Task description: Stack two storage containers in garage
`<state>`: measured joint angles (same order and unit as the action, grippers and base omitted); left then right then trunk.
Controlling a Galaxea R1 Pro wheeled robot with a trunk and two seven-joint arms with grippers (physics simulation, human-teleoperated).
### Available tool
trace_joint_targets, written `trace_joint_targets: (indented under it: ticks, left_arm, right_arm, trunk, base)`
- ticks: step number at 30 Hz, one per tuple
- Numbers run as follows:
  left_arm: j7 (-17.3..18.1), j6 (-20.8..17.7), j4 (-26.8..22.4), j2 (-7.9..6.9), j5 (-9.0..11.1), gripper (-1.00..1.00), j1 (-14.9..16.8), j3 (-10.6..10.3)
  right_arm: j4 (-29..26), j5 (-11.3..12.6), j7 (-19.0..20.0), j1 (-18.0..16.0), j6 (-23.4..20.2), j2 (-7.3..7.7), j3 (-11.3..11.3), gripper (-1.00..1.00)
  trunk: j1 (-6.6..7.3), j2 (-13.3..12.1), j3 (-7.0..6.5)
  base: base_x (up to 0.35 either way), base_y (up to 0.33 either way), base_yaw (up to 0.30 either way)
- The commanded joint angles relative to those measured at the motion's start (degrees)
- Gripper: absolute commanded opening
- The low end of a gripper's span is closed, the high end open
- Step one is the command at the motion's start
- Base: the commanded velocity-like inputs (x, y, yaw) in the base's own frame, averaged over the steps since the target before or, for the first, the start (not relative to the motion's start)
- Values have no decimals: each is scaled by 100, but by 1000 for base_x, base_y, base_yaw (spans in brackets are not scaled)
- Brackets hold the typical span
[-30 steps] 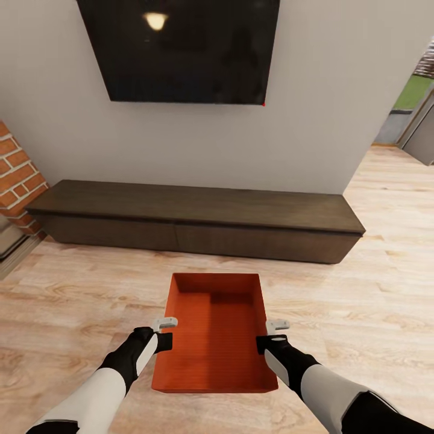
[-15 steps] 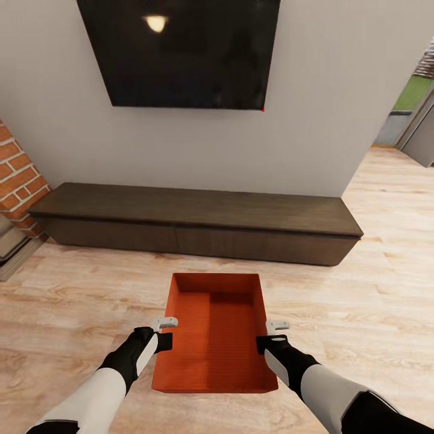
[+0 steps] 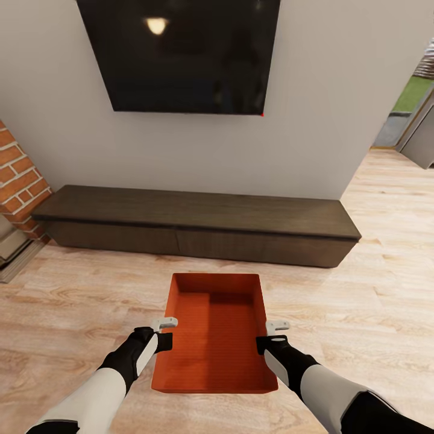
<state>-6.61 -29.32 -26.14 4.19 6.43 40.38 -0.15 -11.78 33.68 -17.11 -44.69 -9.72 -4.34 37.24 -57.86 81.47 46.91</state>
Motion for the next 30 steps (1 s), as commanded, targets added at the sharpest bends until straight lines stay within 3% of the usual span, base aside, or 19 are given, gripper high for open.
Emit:
trace_joint_targets:
  ticks: [1,30]
  left_arm:
    - [-68,-43,4,3,-98,-100,-4,33]
    - [-68,-30,4,-6,-98,-100,-4,38]
  right_arm:
    - [-218,-109,-45,-5,49,-1,-61,-100]
    - [-218,-108,-64,-5,49,-6,-68,-100]
  trunk:
    - [23,-39,-18]
    - [660,-1203,-720]
  base:
    - [0,0,-15]
    - [0,0,-47]
